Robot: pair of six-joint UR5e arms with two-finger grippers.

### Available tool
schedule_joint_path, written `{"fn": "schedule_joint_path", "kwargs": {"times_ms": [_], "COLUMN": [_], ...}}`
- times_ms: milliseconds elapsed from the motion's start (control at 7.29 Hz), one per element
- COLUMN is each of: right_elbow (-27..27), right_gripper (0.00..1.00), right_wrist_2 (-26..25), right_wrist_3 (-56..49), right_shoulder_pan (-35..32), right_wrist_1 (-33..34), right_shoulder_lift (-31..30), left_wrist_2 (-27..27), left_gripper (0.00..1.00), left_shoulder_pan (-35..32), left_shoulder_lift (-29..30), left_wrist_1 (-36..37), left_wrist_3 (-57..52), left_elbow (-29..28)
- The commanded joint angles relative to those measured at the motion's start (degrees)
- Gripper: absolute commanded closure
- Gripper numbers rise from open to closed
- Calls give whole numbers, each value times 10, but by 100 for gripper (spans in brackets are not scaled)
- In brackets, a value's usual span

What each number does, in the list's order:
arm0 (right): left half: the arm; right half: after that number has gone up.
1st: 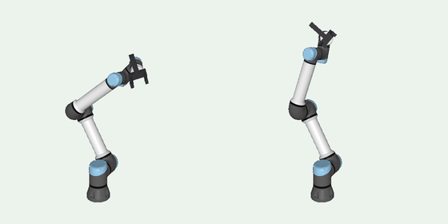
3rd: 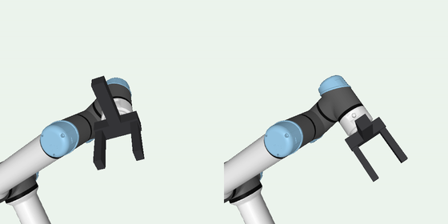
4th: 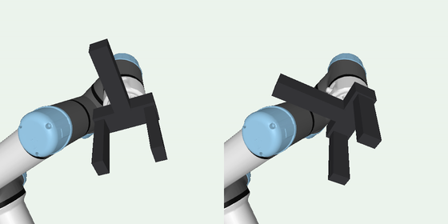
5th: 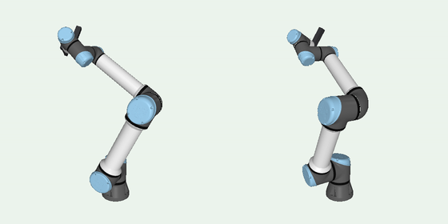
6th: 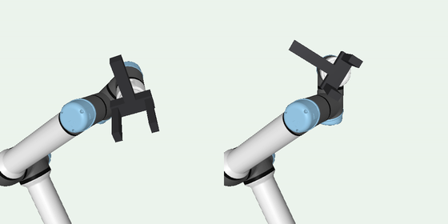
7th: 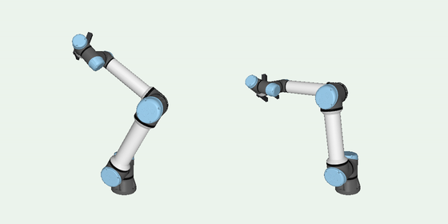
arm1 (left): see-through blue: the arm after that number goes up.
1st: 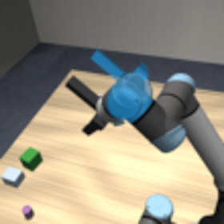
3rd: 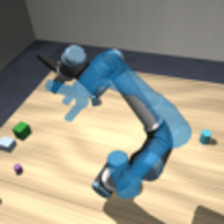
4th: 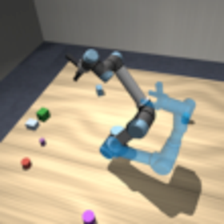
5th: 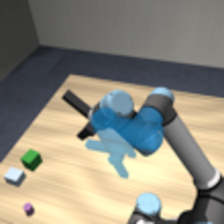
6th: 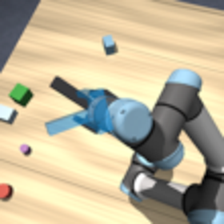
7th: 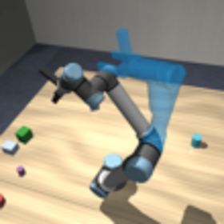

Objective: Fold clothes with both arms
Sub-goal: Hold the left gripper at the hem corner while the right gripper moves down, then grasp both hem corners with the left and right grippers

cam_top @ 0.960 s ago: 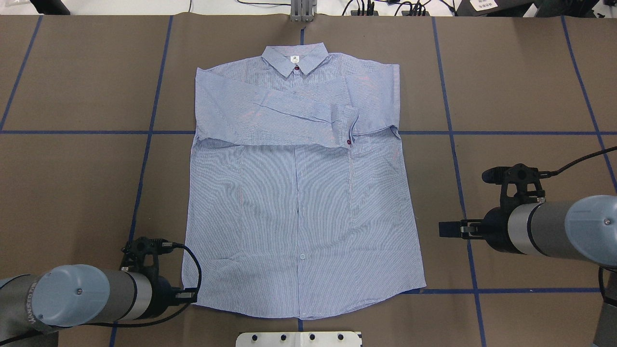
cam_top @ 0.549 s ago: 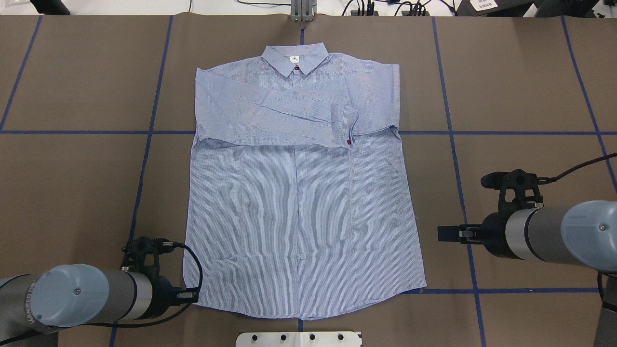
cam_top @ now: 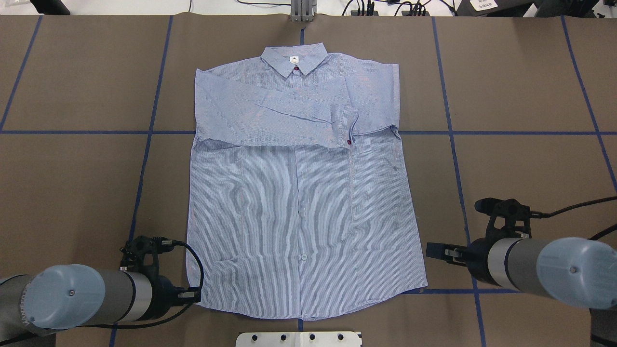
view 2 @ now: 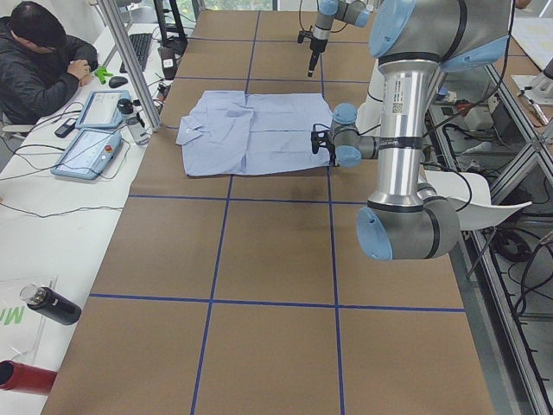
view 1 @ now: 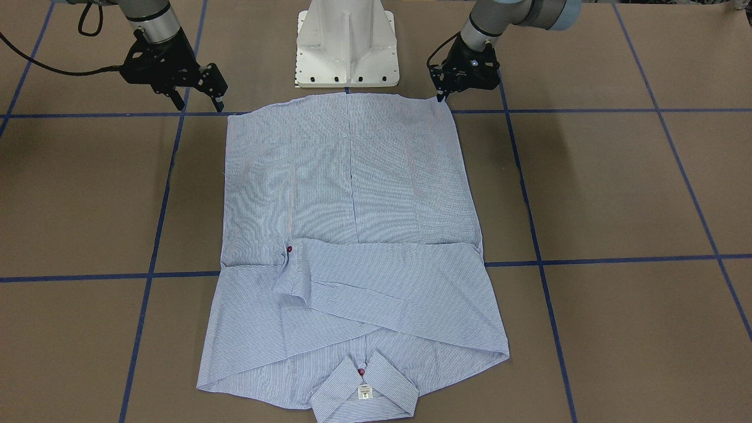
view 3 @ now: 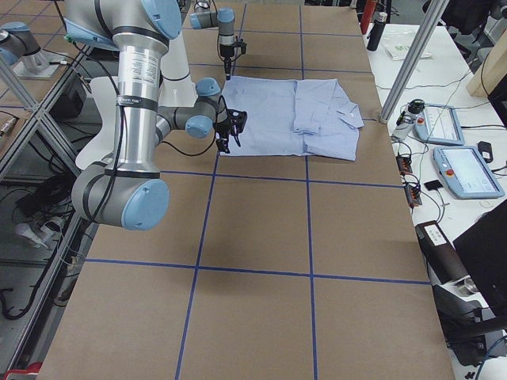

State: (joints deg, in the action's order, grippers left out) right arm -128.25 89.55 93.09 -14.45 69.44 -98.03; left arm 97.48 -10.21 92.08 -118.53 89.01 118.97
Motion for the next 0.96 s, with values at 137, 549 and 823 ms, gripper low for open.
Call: {"fn": "schedule_joint_path", "kwargs": {"times_ms": [137, 549, 823], "right_elbow": [54, 69, 76], "right_gripper": [18, 51, 53], "right_wrist_2": [-110, -131, -150], "right_wrist_3": [72, 72, 71], "right_shoulder_pan": [86, 104, 116], "right_wrist_1": [-79, -84, -83], "right_shoulder_lift": [-1, 1, 4], "left_wrist_2": [-6, -7, -7], "left_gripper": [100, 100, 100], "left_shoulder_pan": [2, 2, 2], "left_shoulder_lift": [-3, -3, -3], "left_wrist_1": [3, 3, 4], "left_wrist_3": [13, 12, 13], "left_elbow": [15, 19, 21]}}
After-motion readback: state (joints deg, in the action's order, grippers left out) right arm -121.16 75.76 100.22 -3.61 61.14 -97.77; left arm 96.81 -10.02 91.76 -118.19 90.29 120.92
